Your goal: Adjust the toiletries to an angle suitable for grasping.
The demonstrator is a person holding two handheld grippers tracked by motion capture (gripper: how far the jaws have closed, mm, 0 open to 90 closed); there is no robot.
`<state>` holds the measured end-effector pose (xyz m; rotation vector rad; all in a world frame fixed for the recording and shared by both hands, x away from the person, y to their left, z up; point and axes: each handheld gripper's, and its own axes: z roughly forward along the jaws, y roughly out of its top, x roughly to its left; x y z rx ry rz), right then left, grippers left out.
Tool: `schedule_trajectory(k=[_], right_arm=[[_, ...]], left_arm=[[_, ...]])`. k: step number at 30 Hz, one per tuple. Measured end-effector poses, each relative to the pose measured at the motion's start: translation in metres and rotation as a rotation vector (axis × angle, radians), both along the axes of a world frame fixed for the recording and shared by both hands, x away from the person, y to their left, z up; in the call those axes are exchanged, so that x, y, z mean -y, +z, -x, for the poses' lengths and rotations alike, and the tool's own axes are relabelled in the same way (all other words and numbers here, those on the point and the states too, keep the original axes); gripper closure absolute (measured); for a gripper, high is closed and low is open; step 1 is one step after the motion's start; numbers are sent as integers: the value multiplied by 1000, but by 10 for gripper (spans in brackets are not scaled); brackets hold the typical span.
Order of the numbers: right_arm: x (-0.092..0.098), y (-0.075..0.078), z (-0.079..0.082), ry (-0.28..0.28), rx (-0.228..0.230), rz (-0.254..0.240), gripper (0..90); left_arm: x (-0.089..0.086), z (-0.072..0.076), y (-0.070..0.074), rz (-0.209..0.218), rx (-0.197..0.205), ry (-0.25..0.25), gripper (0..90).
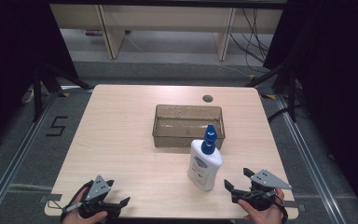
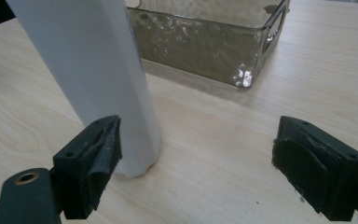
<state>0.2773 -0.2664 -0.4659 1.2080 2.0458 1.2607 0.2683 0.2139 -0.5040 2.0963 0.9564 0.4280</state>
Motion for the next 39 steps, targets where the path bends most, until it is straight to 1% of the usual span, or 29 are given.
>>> schedule_trajectory(k=[1, 2, 3, 4, 6, 7, 8, 9, 11, 14, 15, 16, 17, 18, 21, 22, 25, 26, 27, 29, 30, 32, 33, 34, 35, 36, 37, 38, 39], right_arm=[[0, 1, 0, 1, 4, -2, 155], [0, 2, 1, 1, 1, -2, 155], [-1, 2, 1, 2, 13, -19, 156], [-1, 2, 1, 2, 13, -19, 156], [-1, 4, 2, 3, 5, -25, 156], [-2, 5, 3, -3, -9, -31, 157], [-2, 5, 3, -2, 9, -41, 156], [-1, 8, 3, 9, 20, -16, 162], [-1, 9, 3, 10, 31, -14, 164], [-1, 12, 5, 11, 37, -10, 167], [-2, 12, 6, 13, 27, -35, 168], [-3, 15, 9, 6, 11, -36, 169], [-3, 15, 9, 6, 11, -36, 169], [-2, 18, 9, 24, 50, -14, 175], [-3, 20, 11, 31, 58, -13, 176], [-4, 21, 13, 37, 66, -5, 178], [-6, 23, 15, 51, 54, -17, 178], [-7, 23, 16, 51, 67, -21, 178], [-9, 25, 17, 69, 67, -10, 178], [-11, 27, 18, 78, 71, -10, 178], [-12, 28, 19, 78, 67, -11, 178], [-14, 29, 19, 86, 85, -18, 178], [-14, 29, 19, 86, 85, -18, 178], [-15, 30, 19, 92, 82, -33, 178], [-16, 32, 20, 88, 78, -36, 178], [-15, 33, 21, 97, 72, -36, 178], [-16, 34, 20, 99, 89, -37, 178], [-16, 35, 20, 103, 99, -40, 178], [-17, 38, 21, 109, 96, -51, 180]], left_arm=[[1, 0, 0, 11, 1, 5, 149], [1, 0, -1, 12, 0, 6, 149], [1, 0, -1, 11, 0, 6, 149], [1, 0, -1, 11, 1, 6, 149], [1, 0, -1, 12, 0, 7, 149], [1, 0, -1, 11, 0, 7, 149], [0, 0, 0, -7, 1, 6, 149], [-1, 0, 0, -11, 1, 4, 149], [0, 0, 0, -9, 1, 5, 149], [-1, 0, 0, -10, 1, 3, 149], [-1, -1, 0, -9, 1, 4, 149], [-1, -1, 0, -8, 1, 5, 149], [-1, -1, 0, -10, 2, 4, 149], [-1, 0, 0, -6, -2, -3, 149], [-1, 0, 0, -1, -1, 0, 149], [-1, 0, 0, -1, -1, 0, 149], [1, 0, -1, 16, 4, 11, 149], [0, -1, -1, -11, 11, 16, 149], [0, -1, -1, -11, 12, 16, 149], [-1, -1, -1, -11, 0, 8, 149], [1, 0, -1, 13, -3, 7, 149], [1, 0, -1, 11, -3, 7, 149], [1, -1, -1, 10, -4, 6, 149], [0, -1, -1, -2, -7, 0, 149], [0, -1, -1, -2, -7, 0, 149], [0, -1, -1, -1, -5, 2, 149], [0, -1, -1, 0, -5, 1, 149], [1, -1, -2, 14, -5, 8, 149], [0, -1, -1, -3, -5, 3, 149]])
